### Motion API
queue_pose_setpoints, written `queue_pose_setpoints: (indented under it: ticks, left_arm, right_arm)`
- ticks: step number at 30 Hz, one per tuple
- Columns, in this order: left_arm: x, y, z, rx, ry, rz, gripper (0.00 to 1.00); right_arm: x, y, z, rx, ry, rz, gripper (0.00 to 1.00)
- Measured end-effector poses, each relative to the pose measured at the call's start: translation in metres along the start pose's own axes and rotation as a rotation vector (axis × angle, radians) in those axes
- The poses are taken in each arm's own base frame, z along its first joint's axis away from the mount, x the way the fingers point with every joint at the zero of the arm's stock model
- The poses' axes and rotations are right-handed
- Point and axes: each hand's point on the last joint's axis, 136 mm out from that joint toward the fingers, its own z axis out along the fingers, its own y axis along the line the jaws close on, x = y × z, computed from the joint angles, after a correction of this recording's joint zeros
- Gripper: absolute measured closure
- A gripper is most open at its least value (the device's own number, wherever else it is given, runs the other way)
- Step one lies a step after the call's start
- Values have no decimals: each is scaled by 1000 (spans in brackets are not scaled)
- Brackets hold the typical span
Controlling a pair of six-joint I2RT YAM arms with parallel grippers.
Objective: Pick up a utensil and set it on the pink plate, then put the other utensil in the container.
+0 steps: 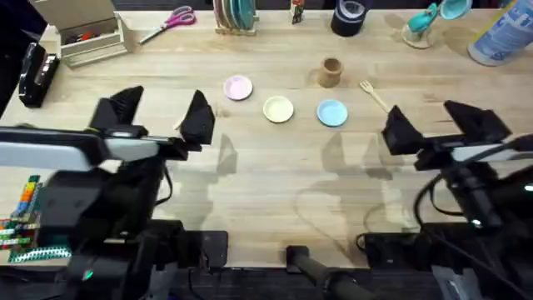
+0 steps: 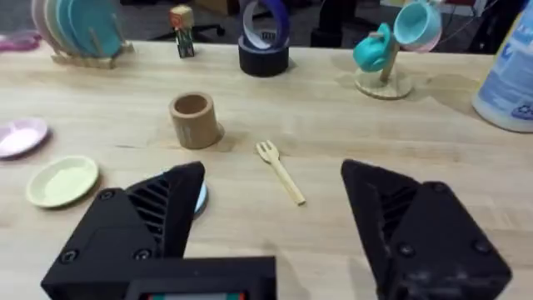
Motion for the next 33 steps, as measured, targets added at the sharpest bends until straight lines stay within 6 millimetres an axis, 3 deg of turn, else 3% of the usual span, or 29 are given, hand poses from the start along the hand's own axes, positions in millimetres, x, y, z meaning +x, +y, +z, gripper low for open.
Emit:
queue_pose_setpoints:
  ticks: [10, 18, 25, 33]
  left_arm:
    - [-78, 0, -39, -1, -33, 9, 7]
    - [-120, 0, -48, 1, 57, 14, 8]
    - [-139, 0, -49, 7, 208, 39, 8]
    - [-136, 2, -42, 24, 443, 89, 8]
  right_arm:
    - [-59, 2, -46, -2, 54, -39, 5]
    - [-90, 2, -61, -12, 204, -84, 5]
    - [-108, 2, -64, -32, 347, -139, 5]
    - [-114, 2, -59, -53, 479, -169, 5]
